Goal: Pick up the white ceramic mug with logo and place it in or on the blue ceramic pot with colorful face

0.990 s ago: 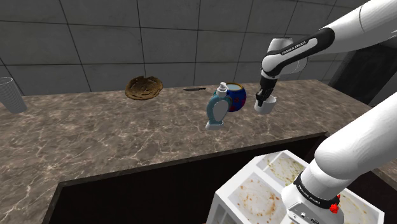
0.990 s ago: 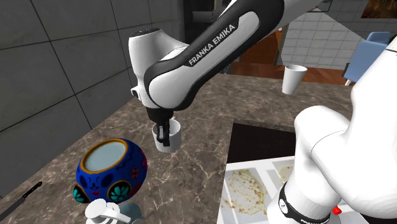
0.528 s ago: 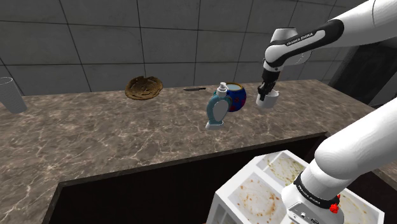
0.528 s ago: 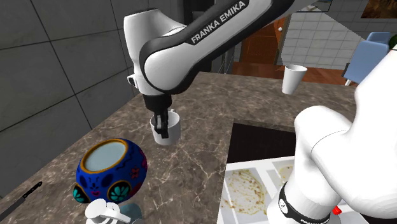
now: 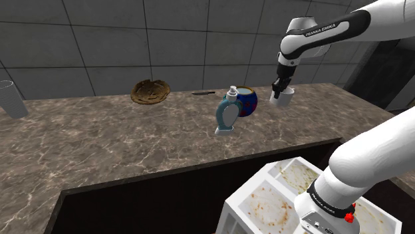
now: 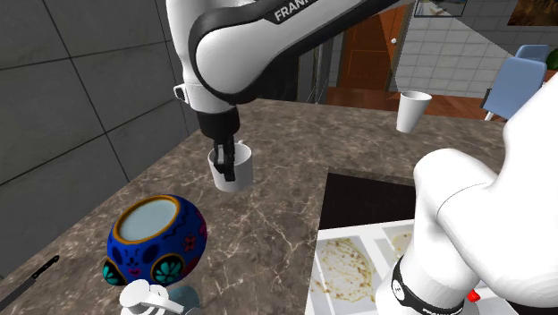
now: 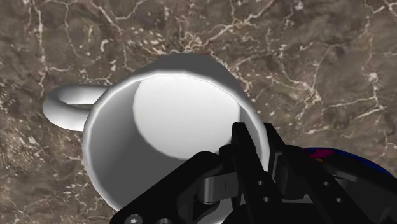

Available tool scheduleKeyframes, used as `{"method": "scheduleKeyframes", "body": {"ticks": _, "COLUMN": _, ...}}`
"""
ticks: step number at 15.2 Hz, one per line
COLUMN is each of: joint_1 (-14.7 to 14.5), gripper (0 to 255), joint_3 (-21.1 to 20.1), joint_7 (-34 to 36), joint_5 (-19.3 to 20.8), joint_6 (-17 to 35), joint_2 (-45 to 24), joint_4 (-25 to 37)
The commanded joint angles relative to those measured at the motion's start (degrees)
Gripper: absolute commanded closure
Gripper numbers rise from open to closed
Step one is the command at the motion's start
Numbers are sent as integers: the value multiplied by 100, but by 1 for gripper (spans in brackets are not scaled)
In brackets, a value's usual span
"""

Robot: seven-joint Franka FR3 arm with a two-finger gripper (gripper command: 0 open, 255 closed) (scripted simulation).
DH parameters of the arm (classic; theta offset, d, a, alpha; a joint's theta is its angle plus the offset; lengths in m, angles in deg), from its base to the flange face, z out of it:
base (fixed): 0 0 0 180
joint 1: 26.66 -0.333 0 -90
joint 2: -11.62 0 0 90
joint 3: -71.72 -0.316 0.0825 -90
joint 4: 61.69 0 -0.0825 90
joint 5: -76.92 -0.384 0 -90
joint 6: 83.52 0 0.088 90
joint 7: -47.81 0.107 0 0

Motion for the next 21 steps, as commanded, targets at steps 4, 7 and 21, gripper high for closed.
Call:
{"method": "scheduleKeyframes", "body": {"ticks": 4, "joint_1": -1, "gripper": 255, "joint_3": -32, "joint_7": -19, "joint_5": -7, "joint_6": -430, "joint_2": 142, "joint_4": 289}}
{"method": "scheduleKeyframes", "body": {"ticks": 7, "joint_1": -5, "gripper": 255, "joint_3": -53, "joint_7": -28, "joint_5": -15, "joint_6": -670, "joint_2": 199, "joint_4": 473}}
{"method": "scheduleKeyframes", "body": {"ticks": 21, "joint_1": -34, "gripper": 255, "joint_3": -136, "joint_7": -84, "joint_5": -69, "joint_6": -1760, "joint_2": 301, "joint_4": 1462}}
